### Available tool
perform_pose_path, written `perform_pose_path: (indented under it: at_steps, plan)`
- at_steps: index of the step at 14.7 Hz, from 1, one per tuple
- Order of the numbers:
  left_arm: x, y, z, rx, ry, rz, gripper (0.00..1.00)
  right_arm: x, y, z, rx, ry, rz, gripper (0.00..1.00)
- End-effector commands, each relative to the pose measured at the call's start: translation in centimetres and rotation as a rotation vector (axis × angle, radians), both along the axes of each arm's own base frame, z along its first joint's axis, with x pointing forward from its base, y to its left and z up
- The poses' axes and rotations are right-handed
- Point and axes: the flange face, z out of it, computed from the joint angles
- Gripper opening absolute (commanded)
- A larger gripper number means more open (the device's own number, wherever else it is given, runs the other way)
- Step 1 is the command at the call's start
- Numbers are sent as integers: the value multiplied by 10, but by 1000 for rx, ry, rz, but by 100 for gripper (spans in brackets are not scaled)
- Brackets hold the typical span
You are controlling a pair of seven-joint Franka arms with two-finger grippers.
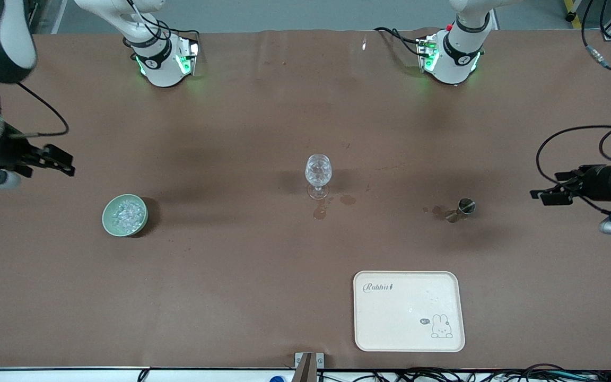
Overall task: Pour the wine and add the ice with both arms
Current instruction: 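Grasp the jigger with the left gripper while the right gripper reaches the ice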
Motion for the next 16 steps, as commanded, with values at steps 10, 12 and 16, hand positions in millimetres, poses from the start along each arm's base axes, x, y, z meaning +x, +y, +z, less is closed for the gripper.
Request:
perform_pose_path:
  at_steps: [10, 12, 16]
  plan:
    - [9, 18, -180, -408, 233, 523, 93, 29, 1, -197, 9, -38, 12, 87]
    - [2, 8, -201, -458, 282, 567, 92, 31, 1, -222, 8, -35, 14, 84]
    - [-2, -6, -220, -475, 381, 654, 92, 22, 2, -250, 5, 4, 22, 76]
